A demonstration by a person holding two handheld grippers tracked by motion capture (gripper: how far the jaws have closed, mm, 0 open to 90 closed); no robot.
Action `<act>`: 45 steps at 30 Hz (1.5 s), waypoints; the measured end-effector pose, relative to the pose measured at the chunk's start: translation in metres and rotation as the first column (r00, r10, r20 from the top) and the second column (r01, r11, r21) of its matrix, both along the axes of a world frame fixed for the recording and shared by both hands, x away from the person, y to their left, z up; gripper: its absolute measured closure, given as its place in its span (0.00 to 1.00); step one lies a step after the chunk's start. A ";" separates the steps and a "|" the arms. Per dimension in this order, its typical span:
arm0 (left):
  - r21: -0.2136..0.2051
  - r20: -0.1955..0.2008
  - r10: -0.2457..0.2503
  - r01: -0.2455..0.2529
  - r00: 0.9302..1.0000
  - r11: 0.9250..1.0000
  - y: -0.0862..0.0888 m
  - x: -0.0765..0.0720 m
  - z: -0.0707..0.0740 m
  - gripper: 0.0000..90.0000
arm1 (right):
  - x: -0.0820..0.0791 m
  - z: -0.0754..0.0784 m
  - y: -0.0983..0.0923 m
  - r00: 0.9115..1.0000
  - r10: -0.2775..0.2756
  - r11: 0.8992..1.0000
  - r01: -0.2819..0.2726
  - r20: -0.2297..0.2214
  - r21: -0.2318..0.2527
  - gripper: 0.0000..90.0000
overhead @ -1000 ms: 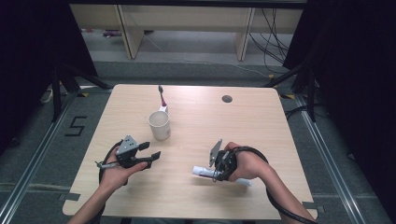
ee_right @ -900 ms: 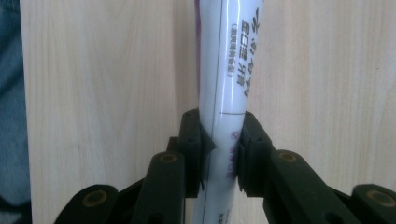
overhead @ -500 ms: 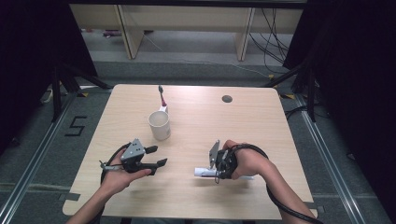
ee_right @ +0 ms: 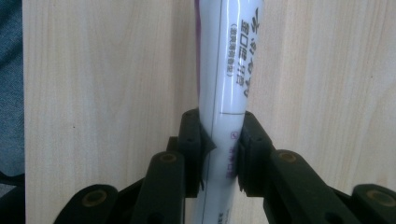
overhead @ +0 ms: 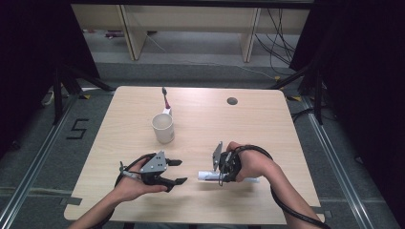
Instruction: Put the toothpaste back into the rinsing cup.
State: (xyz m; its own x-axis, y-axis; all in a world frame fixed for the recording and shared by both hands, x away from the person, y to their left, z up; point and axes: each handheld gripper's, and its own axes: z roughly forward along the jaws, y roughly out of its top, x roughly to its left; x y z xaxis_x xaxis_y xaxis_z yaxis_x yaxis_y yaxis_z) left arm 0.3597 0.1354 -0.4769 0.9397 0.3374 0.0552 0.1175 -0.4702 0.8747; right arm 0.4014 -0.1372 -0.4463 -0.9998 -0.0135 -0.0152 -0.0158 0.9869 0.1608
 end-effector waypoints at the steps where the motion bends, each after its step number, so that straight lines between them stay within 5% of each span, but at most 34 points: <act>1: -0.003 -0.002 -0.015 0.015 1.000 1.000 -0.003 0.000 -0.001 0.41 | 0.000 0.000 0.000 1.000 0.000 1.000 0.000 0.000 0.000 0.83; 12: 0.043 0.010 -0.080 0.079 0.997 0.996 -0.020 0.006 -0.006 0.40 | -0.003 0.004 0.007 1.000 -0.013 1.000 0.012 -0.011 -0.017 0.83; 17: 0.024 0.024 -0.102 0.102 0.994 0.995 -0.027 0.008 -0.007 0.40 | -0.001 0.006 0.012 1.000 0.016 1.000 -0.016 -0.003 -0.026 0.83; 29: 0.057 0.041 -0.155 0.153 0.987 0.987 -0.037 0.010 -0.012 0.41 | -0.001 0.011 0.021 0.999 0.044 0.999 -0.044 -0.006 -0.019 0.83; 32: 0.066 0.057 -0.163 0.159 0.985 0.985 -0.038 0.012 -0.011 0.42 | -0.004 0.012 0.023 1.000 0.014 1.000 -0.015 -0.026 -0.026 0.83; 34: 0.040 0.042 -0.163 0.162 0.986 0.986 -0.041 0.011 -0.012 0.44 | -0.002 0.014 0.027 0.999 0.055 0.998 -0.055 0.000 -0.023 0.83; 45: 0.007 0.003 -0.161 0.161 0.987 0.987 -0.045 0.012 -0.014 0.49 | -0.003 0.014 0.035 0.999 0.049 0.999 -0.049 -0.015 -0.016 0.83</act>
State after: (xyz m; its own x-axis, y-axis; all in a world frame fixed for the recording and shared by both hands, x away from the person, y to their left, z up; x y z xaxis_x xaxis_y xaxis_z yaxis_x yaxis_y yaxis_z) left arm 0.3715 0.0904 -0.4905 0.9816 0.1813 0.0608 0.0363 -0.4888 0.8716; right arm 0.3985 -0.1023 -0.4321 -0.9980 -0.0630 0.0003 -0.0623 0.9875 0.1448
